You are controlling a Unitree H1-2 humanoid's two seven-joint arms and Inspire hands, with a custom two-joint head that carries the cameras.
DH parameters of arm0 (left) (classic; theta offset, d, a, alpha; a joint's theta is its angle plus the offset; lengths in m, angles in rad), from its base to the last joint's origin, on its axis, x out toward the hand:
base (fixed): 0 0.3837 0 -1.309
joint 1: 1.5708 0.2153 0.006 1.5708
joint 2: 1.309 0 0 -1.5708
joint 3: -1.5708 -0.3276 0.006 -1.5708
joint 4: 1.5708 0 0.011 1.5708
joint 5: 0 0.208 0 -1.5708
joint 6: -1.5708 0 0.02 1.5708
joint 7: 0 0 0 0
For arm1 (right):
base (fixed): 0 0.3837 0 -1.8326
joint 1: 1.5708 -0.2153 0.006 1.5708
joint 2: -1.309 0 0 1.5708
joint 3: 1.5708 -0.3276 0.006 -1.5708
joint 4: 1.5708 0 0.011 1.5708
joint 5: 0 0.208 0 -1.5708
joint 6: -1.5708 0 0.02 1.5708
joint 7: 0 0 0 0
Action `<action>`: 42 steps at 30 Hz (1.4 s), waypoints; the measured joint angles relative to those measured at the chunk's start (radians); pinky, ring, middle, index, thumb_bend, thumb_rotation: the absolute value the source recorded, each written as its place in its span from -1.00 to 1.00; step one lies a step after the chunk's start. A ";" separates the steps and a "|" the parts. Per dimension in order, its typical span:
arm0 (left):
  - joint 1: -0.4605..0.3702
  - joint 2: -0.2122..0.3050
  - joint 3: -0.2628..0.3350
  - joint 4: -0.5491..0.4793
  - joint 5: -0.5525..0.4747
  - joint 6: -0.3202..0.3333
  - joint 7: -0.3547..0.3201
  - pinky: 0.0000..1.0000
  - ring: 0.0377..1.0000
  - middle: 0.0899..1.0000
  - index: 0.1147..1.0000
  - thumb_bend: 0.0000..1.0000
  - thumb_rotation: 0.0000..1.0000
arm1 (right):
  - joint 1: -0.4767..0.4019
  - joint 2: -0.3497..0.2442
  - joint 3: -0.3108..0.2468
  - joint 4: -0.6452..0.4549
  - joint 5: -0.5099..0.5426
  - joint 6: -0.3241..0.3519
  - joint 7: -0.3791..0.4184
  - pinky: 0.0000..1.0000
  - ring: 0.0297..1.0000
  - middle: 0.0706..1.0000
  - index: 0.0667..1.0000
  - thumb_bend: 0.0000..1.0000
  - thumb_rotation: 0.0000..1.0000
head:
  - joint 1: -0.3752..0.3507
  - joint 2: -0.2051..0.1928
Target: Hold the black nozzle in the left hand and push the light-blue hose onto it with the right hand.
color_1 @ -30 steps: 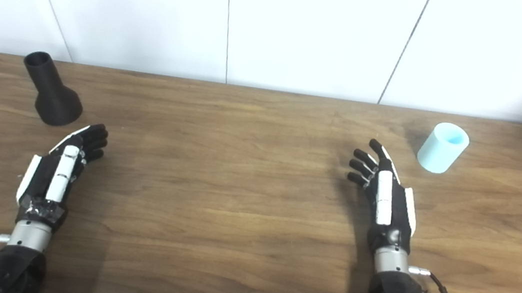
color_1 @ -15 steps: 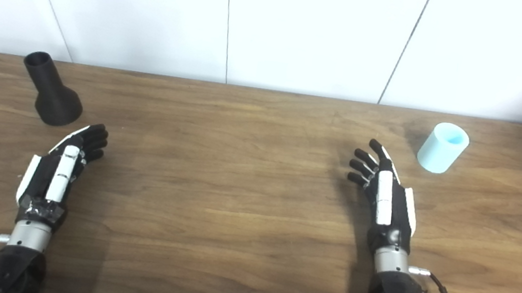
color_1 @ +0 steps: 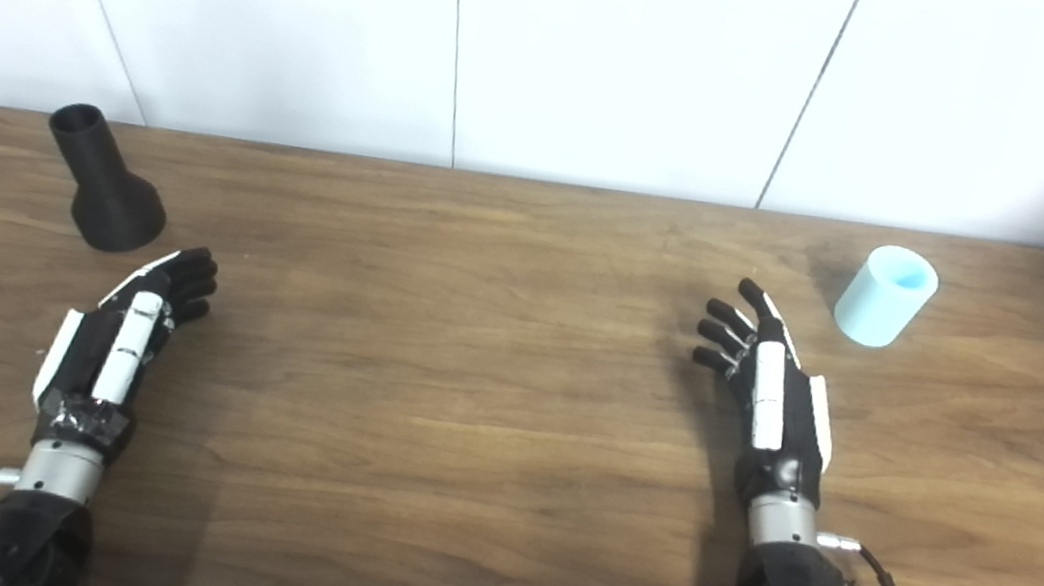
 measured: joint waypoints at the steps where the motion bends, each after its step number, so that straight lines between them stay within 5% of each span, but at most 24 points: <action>1: 0.000 0.000 0.000 0.000 0.000 0.000 0.000 0.68 0.66 0.61 0.53 -0.05 0.62 | 0.000 0.000 0.000 0.000 0.000 0.000 0.000 0.36 0.50 0.54 0.73 -0.06 1.00 | 0.008 -0.002; 12: 0.000 -0.005 0.000 0.000 -0.001 0.000 0.002 0.66 0.63 0.59 0.51 -0.01 0.54 | 0.000 -0.001 -0.004 0.000 0.002 0.000 0.000 0.37 0.50 0.54 0.71 -0.04 1.00 | 0.067 -0.029; 22: -0.009 -0.014 -0.004 0.013 0.017 -0.005 0.013 0.70 0.61 0.58 0.51 0.05 0.48 | -0.001 -0.013 -0.002 0.014 0.004 -0.015 0.012 0.39 0.52 0.57 0.71 -0.12 1.00 | 0.161 -0.095; 32: -0.010 -0.027 -0.009 0.010 0.039 0.004 0.026 0.72 0.69 0.63 0.55 -0.25 0.16 | -0.018 -0.024 -0.014 0.045 0.028 -0.043 0.033 0.41 0.52 0.56 0.71 -0.16 1.00 | 0.216 -0.141; 42: -0.009 -0.030 -0.025 0.010 0.076 -0.001 0.045 0.64 0.66 0.64 0.61 -0.25 -0.04 | -0.022 -0.025 -0.020 0.055 0.037 -0.082 0.039 0.49 0.58 0.60 0.74 -0.18 1.00 | 0.244 -0.176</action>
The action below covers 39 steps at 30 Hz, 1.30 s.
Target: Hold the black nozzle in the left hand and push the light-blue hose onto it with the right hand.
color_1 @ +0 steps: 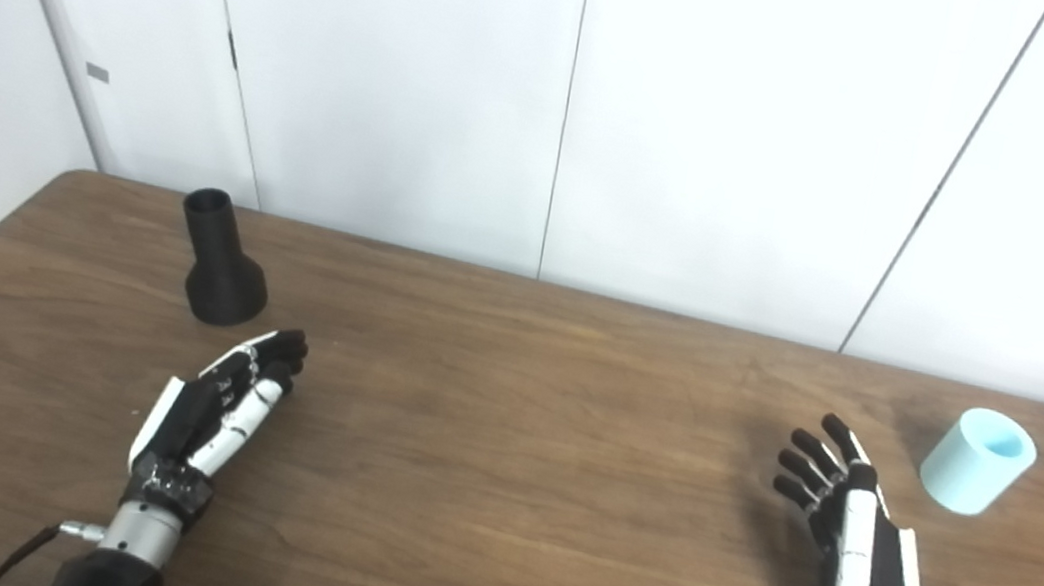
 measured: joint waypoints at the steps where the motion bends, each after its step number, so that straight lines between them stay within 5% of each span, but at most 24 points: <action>1: 0.000 0.000 -0.001 0.000 0.002 0.000 0.001 0.63 0.66 0.64 0.61 -0.23 -0.06 | -0.002 -0.001 0.000 0.003 0.001 -0.002 0.001 0.49 0.58 0.60 0.74 -0.18 1.00 | 0.003 -0.002; 5: -0.001 -0.005 -0.002 0.000 0.020 0.000 0.020 0.59 0.62 0.59 0.56 0.06 -0.26 | -0.007 -0.009 -0.001 0.015 0.011 -0.030 0.004 0.53 0.61 0.63 0.78 -0.17 1.00 | 0.029 -0.018; 15: 0.011 -0.042 0.003 -0.019 0.090 -0.016 0.091 0.56 0.55 0.55 0.53 0.43 -0.67 | -0.001 -0.010 -0.001 0.005 0.024 -0.024 0.011 0.53 0.60 0.63 0.78 -0.25 1.00 | 0.058 -0.017; 24: 0.034 -0.040 -0.021 -0.050 0.319 -0.083 0.203 0.53 0.59 0.62 0.56 0.84 -0.90 | 0.019 -0.010 -0.005 -0.027 0.023 0.019 0.009 0.54 0.62 0.65 0.79 -0.29 1.00 | 0.061 -0.009; 30: 0.097 -0.023 0.003 -0.155 0.395 0.064 0.190 0.50 0.59 0.63 0.57 0.89 -0.88 | 0.030 -0.011 -0.009 -0.041 0.030 0.026 0.011 0.55 0.62 0.64 0.78 -0.28 1.00 | 0.061 -0.008; 39: 0.035 0.056 0.043 -0.239 0.565 0.247 0.192 0.33 0.53 0.56 0.53 0.88 -0.74 | 0.033 -0.012 -0.009 -0.046 0.022 0.039 0.010 0.55 0.61 0.64 0.78 -0.23 1.00 | 0.063 -0.003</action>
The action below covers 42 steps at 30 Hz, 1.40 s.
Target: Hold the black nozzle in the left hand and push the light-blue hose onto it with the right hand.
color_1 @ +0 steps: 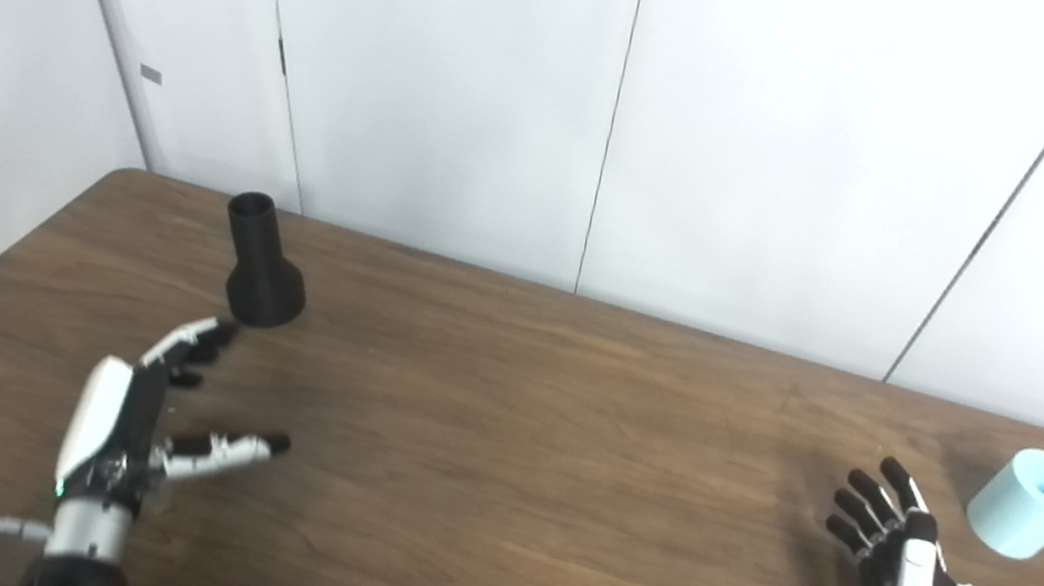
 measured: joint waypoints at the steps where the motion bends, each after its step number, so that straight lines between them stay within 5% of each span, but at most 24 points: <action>1: -0.007 0.001 0.002 0.000 0.015 0.011 0.000 0.33 0.54 0.57 0.53 0.87 -0.74 | 0.000 0.000 0.000 0.000 0.000 0.000 0.000 0.55 0.61 0.64 0.78 -0.24 1.00 | 0.000 0.002; 6: -0.016 0.016 0.032 0.000 0.018 0.060 -0.004 0.38 0.60 0.64 0.54 0.87 -0.86 | 0.002 0.003 -0.001 -0.007 0.001 0.005 -0.001 0.55 0.60 0.64 0.79 -0.26 1.00 | 0.000 0.005; 17: -0.102 0.118 0.055 0.121 -0.016 0.079 -0.009 0.39 0.64 0.68 0.65 0.92 -0.70 | 0.006 0.002 -0.002 -0.010 0.000 0.007 -0.001 0.52 0.59 0.63 0.78 -0.23 1.00 | -0.006 0.017; 25: -0.165 0.147 0.021 0.247 -0.015 0.084 -0.003 0.52 0.76 0.77 0.68 0.95 -0.63 | 0.017 0.002 -0.004 -0.023 0.001 0.022 0.000 0.53 0.59 0.63 0.79 -0.20 1.00 | -0.005 0.018; 31: -0.244 0.202 -0.027 0.375 0.011 0.080 0.009 0.98 0.92 0.85 0.65 0.98 -0.47 | 0.027 0.004 -0.005 -0.036 0.002 0.028 0.000 0.53 0.60 0.63 0.80 -0.22 1.00 | -0.009 0.023; 42: -0.337 0.233 -0.093 0.539 0.054 0.077 0.049 1.00 1.00 1.00 0.58 1.00 -0.38 | 0.041 0.015 -0.009 -0.056 0.003 0.045 -0.002 0.53 0.60 0.63 0.78 -0.21 1.00 | -0.014 0.035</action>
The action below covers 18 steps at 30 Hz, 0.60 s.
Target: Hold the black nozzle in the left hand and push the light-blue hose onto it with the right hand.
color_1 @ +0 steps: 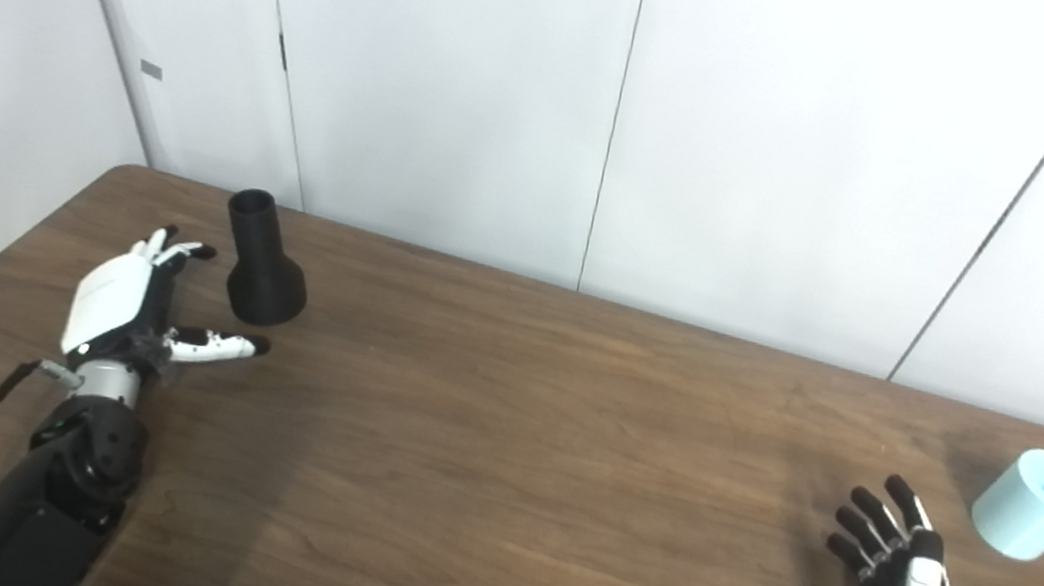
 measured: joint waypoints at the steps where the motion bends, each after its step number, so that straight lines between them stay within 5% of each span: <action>1: -0.006 0.000 -0.003 0.008 0.000 0.000 0.001 1.00 1.00 1.00 0.57 1.00 -0.37 | 0.001 0.000 0.000 -0.001 0.000 0.001 0.000 0.54 0.60 0.62 0.78 -0.21 1.00 | 0.000 0.000; 18: -0.104 0.010 -0.057 0.153 -0.015 -0.008 0.061 1.00 1.00 1.00 0.46 1.00 -0.40 | 0.007 -0.002 0.008 -0.006 -0.019 -0.006 0.000 0.58 0.51 0.48 0.70 -0.23 1.00 | -0.002 0.009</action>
